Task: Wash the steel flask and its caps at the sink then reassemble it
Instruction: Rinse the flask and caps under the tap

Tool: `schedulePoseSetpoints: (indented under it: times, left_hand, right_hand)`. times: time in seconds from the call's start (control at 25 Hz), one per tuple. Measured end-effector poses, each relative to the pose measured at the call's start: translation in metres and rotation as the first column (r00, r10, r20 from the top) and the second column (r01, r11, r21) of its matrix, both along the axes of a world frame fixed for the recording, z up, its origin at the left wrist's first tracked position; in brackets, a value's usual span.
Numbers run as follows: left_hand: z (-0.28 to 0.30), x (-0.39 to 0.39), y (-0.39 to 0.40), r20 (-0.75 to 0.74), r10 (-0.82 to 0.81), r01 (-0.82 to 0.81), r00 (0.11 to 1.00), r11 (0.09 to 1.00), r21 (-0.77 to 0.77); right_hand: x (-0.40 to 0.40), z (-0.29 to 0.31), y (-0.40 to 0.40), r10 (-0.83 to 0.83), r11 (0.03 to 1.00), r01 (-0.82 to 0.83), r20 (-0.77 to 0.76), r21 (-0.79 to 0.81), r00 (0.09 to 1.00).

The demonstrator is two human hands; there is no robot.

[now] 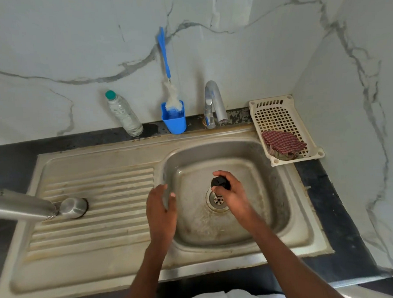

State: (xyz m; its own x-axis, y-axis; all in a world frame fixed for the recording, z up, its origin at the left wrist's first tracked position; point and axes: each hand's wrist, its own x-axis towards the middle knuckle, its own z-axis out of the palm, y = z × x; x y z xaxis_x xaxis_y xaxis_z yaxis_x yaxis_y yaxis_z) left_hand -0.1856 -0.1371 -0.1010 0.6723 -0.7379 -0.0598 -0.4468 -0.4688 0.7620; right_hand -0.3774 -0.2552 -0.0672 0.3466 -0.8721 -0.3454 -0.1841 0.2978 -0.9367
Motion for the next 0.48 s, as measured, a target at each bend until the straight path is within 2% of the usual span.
schedulePoseSetpoints:
  times: [0.08,0.16,0.32,0.48]
  left_hand:
    - [-0.01,0.018,0.019,0.173,-0.096,0.072,0.98,0.987,0.141]
    - [-0.019,0.034,0.036,0.193,-0.186,0.131,0.963,0.955,0.267]
    - [-0.032,0.051,0.058,0.237,-0.349,0.265,0.907,0.908,0.324]
    - [-0.028,0.051,0.058,0.199,-0.371,0.287,0.907,0.891,0.353]
  right_hand:
    - [0.012,0.013,0.008,-0.027,0.999,0.025,0.063,0.033,0.998]
    - [0.022,0.02,0.014,-0.003,0.997,-0.005,0.114,0.074,0.993]
    - [0.037,0.028,0.027,-0.092,0.97,-0.01,0.402,0.243,0.911]
    - [0.043,0.033,0.042,-0.272,0.899,0.033,0.498,0.436,0.823]
